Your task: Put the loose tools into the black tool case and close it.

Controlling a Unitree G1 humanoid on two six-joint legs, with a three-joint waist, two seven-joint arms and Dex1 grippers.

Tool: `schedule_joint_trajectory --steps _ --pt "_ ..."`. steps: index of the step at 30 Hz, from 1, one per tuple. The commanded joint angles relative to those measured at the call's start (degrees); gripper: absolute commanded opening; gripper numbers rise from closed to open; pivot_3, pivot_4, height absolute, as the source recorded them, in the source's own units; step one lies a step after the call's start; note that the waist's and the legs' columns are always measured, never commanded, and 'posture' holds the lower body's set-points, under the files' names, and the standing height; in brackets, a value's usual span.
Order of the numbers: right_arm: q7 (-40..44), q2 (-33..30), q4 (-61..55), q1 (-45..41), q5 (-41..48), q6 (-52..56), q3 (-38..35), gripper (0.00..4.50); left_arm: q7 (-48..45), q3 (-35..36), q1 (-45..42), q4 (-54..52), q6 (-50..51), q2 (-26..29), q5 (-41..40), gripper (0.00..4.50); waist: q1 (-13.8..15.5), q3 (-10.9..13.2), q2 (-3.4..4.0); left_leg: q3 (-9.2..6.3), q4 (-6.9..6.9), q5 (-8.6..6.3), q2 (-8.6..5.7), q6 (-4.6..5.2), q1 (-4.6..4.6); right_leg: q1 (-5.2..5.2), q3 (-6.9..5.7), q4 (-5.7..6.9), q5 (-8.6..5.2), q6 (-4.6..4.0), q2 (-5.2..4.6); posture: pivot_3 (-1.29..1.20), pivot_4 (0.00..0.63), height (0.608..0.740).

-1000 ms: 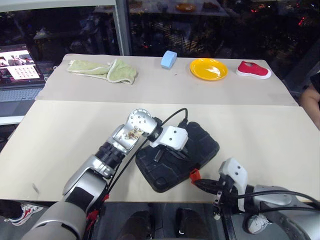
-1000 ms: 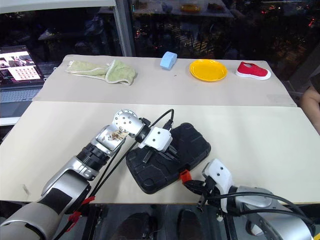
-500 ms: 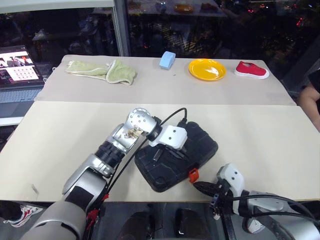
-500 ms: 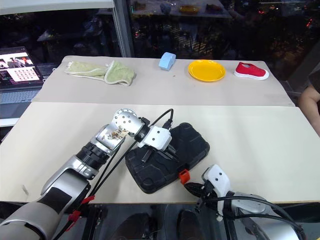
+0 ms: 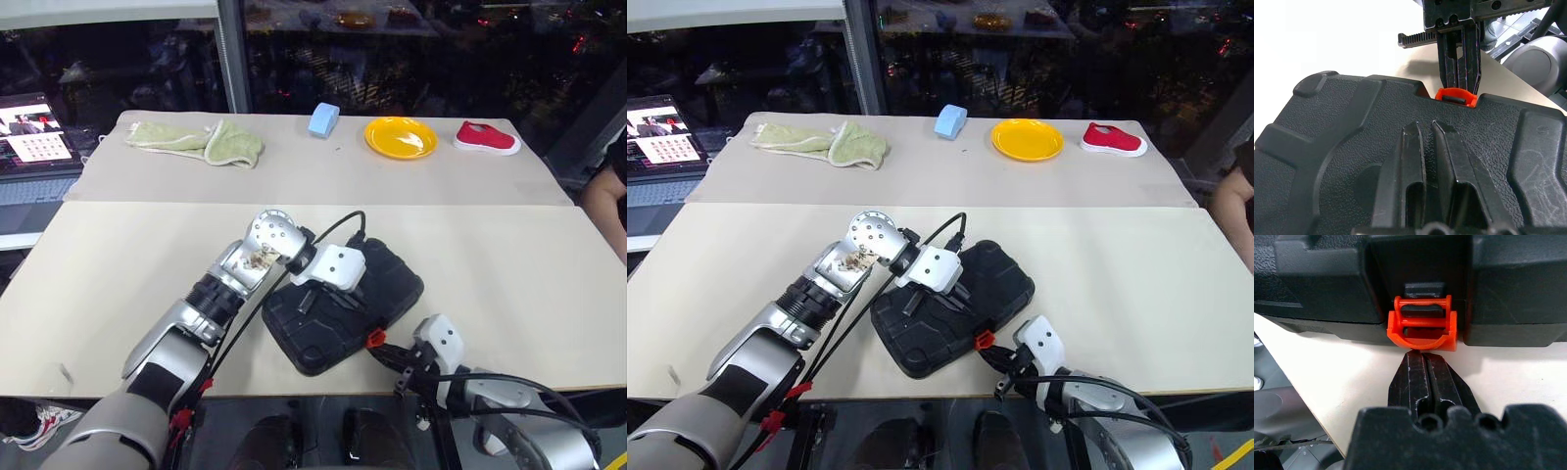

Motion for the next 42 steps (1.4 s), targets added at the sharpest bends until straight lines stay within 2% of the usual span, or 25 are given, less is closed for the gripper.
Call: schedule_joint_trajectory --steps 1,9,15,22,26,31,35,42 --pt "-1.98 0.49 -4.07 -4.14 1.46 0.65 -3.33 0.00 -0.43 -2.95 0.88 2.31 -0.10 0.29 3.95 0.50 -0.03 0.00 0.00 0.00 0.00 0.00 0.00 0.00 0.00 0.00 0.00 0.00 0.00 0.00 0.00 0.00 0.150 0.732" --pt "-0.99 -2.88 -12.48 -9.14 8.59 9.04 -8.45 0.00 0.14 -3.54 1.69 3.03 -2.10 -0.05 4.70 0.50 0.11 0.08 0.07 0.01 0.00 0.00 -0.01 0.01 -0.31 -0.36 -0.01 -0.01 0.03 -0.01 -0.02 0.00 0.150 0.732" --pt "-0.88 -3.83 -14.49 -9.17 10.77 11.50 -9.83 0.00 0.29 -3.35 1.84 3.21 -2.47 -0.22 4.83 0.50 0.08 0.07 0.08 0.02 -0.01 0.10 -0.03 -0.12 -0.90 -0.79 -0.03 0.01 0.40 -0.60 0.02 0.00 0.150 0.732" --pt "1.72 -8.25 -17.49 -4.61 14.07 13.99 -13.98 0.00 0.35 -3.14 2.31 3.69 -3.28 0.02 5.38 0.50 0.81 -0.01 0.19 -0.15 -0.04 0.05 -0.01 -0.05 -0.70 -0.64 -0.24 -0.15 0.12 -0.15 0.02 0.00 0.150 0.732" --pt "4.45 -11.82 -18.52 2.11 14.72 13.25 -16.05 0.00 0.51 -2.97 2.31 3.92 -3.42 -0.13 5.67 0.50 1.36 -0.06 0.18 -0.16 -0.01 0.05 -0.06 0.15 -0.72 -0.65 -0.30 -0.19 0.33 -0.49 -0.02 0.00 0.150 0.732" --pt "4.62 -12.88 -16.95 6.23 11.56 10.45 -14.14 0.00 0.49 -2.86 2.25 3.77 -3.21 -0.16 5.60 0.50 1.49 -0.10 0.15 -0.14 -0.01 -0.01 -0.08 -0.05 -0.74 -0.64 -0.27 -0.21 0.32 -0.47 -0.06 0.00 0.150 0.732" --pt "1.56 -9.69 -11.76 5.33 7.53 7.78 -10.22 0.00 0.43 -2.88 1.77 4.25 -3.35 -0.18 5.71 0.50 1.53 -0.10 0.13 -0.15 -0.01 -0.09 -0.07 0.08 -0.66 -0.57 -0.30 -0.21 0.09 -0.09 -0.05 0.00 0.150 0.732" --pt "0.05 -6.59 -5.83 3.80 2.66 3.73 -5.54 0.00 0.22 -2.82 1.19 4.58 -3.41 -0.24 5.71 0.50 1.50 -0.13 0.19 -0.16 -0.01 -0.06 -0.06 0.05 -0.64 -0.57 -0.30 -0.19 0.10 -0.12 -0.04 0.00 0.150 0.732"
